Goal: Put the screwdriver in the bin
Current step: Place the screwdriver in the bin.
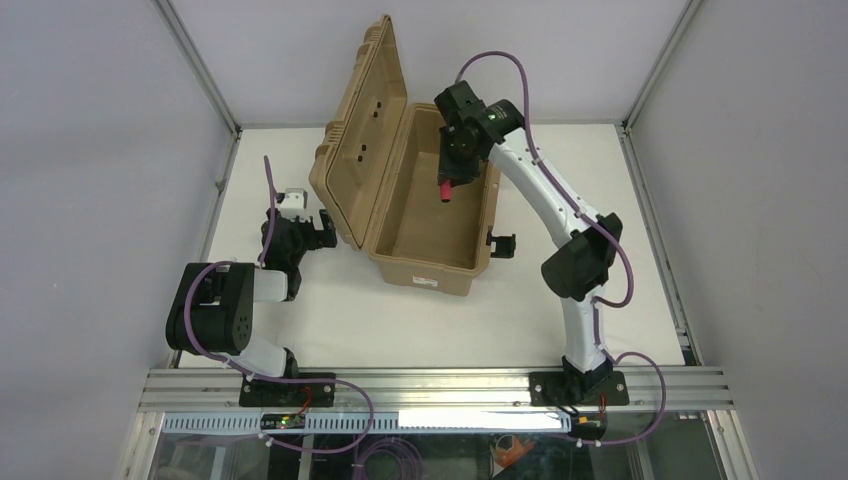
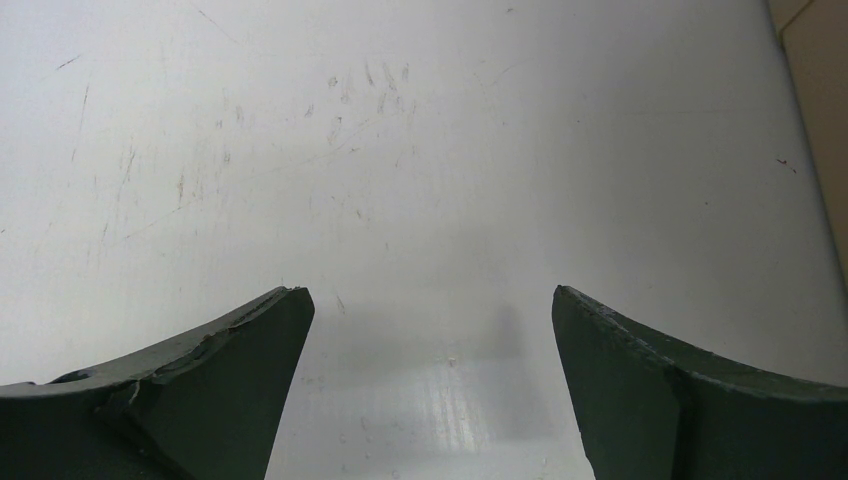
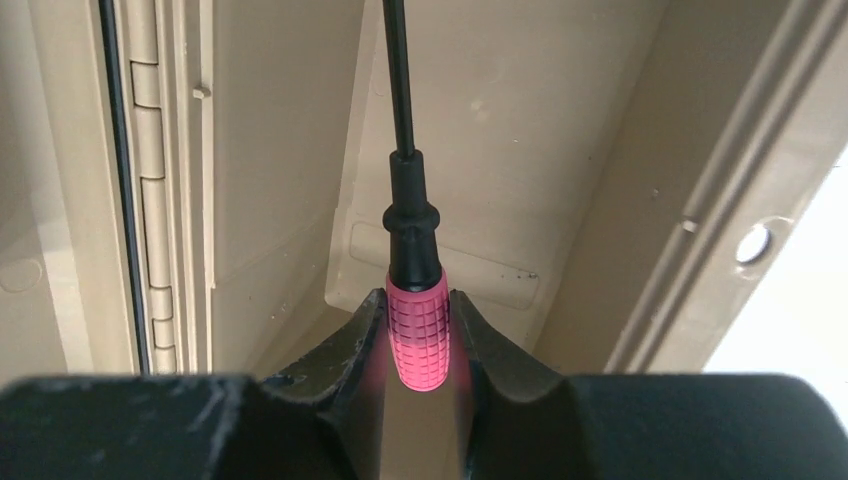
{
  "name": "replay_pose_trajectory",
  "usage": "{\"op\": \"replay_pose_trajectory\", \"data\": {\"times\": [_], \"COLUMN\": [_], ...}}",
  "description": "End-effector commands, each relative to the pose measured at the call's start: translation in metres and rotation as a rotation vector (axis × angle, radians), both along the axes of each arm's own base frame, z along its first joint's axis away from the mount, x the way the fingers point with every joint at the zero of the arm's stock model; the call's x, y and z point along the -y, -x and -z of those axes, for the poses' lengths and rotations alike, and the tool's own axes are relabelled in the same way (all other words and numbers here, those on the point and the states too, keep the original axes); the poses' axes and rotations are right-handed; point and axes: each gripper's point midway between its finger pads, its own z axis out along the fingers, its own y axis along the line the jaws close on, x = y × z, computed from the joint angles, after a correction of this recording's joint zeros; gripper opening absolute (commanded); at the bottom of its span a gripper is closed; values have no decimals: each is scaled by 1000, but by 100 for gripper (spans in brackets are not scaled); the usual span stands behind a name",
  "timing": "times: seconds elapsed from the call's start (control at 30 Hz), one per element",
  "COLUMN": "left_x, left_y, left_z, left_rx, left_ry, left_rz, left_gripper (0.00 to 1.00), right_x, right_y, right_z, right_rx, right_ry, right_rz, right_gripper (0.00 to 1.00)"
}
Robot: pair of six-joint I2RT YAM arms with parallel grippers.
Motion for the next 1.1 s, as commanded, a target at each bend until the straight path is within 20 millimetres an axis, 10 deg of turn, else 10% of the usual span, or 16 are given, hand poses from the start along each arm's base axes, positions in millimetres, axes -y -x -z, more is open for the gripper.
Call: {"op": "replay_pose_trajectory", "data": {"times": [0.0, 1.07], "left_x": [2, 2], "left_y": [-5, -5], "left_z": [-19, -19], "left_rx": [65, 64], "left_ry": [17, 17], "left_rz": [12, 13], "left_gripper": [99, 99], "right_x": [-24, -39], "right_y": [-10, -33], "right_z": [0, 147], "right_rx": [29, -132], "right_ry": [-65, 61], "right_rz": [15, 127], "right_gripper": [0, 0]}}
